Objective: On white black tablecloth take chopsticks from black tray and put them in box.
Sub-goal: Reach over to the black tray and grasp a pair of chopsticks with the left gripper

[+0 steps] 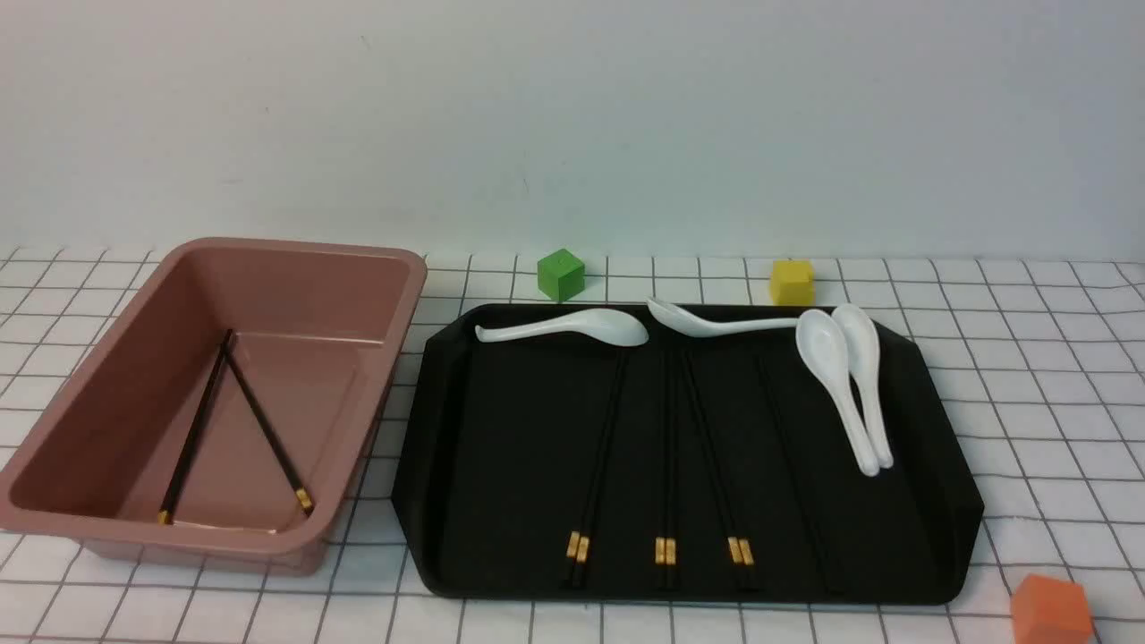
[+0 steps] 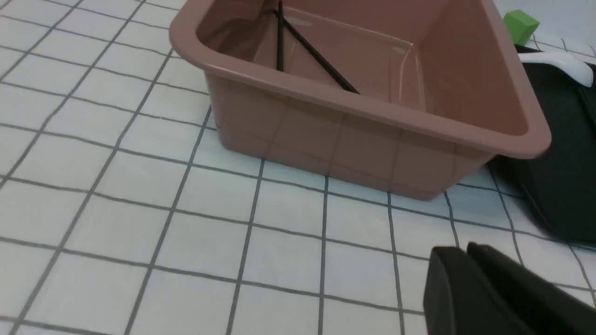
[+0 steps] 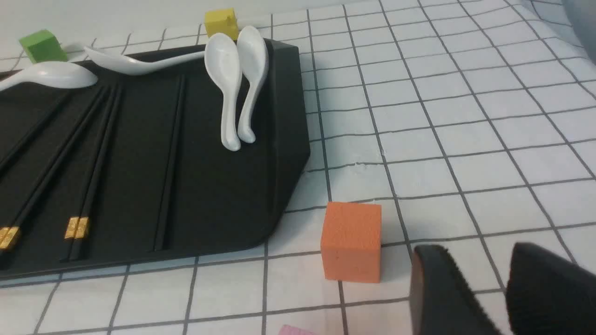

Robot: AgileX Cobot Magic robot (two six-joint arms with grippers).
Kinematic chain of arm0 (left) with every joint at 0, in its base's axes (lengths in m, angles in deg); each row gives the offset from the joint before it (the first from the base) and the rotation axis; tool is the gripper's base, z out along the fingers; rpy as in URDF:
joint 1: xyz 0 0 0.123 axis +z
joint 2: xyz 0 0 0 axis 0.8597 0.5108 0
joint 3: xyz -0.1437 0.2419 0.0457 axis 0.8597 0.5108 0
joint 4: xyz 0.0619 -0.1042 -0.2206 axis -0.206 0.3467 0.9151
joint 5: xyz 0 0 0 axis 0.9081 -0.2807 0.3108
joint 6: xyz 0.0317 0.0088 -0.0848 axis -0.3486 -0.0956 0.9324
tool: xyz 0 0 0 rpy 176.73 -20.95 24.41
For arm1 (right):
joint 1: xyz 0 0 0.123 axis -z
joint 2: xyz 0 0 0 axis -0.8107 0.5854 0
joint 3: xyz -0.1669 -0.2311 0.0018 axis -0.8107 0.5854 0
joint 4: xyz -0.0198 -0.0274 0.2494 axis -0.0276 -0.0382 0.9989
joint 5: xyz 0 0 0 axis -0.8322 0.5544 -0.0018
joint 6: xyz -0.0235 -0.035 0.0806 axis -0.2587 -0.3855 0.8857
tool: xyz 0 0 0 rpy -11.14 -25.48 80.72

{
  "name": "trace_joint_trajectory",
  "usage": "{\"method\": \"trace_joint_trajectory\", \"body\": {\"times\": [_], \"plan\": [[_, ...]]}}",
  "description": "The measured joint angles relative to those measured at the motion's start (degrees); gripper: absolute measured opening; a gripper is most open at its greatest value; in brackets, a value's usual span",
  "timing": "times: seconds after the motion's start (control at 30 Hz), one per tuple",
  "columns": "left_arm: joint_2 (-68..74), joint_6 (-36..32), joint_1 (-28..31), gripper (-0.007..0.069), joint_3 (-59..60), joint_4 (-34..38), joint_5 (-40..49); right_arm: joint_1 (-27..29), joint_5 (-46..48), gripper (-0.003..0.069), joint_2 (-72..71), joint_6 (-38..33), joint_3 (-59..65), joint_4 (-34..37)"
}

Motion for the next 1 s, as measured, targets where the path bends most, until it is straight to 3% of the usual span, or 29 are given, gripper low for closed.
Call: {"method": "trace_joint_trajectory", "body": {"times": [1.0], "plan": [[0.0, 0.0, 0.0, 0.0092, 0.0, 0.0, 0.0, 0.0, 0.0, 0.024, 0.0, 0.0, 0.0, 0.0]]}}
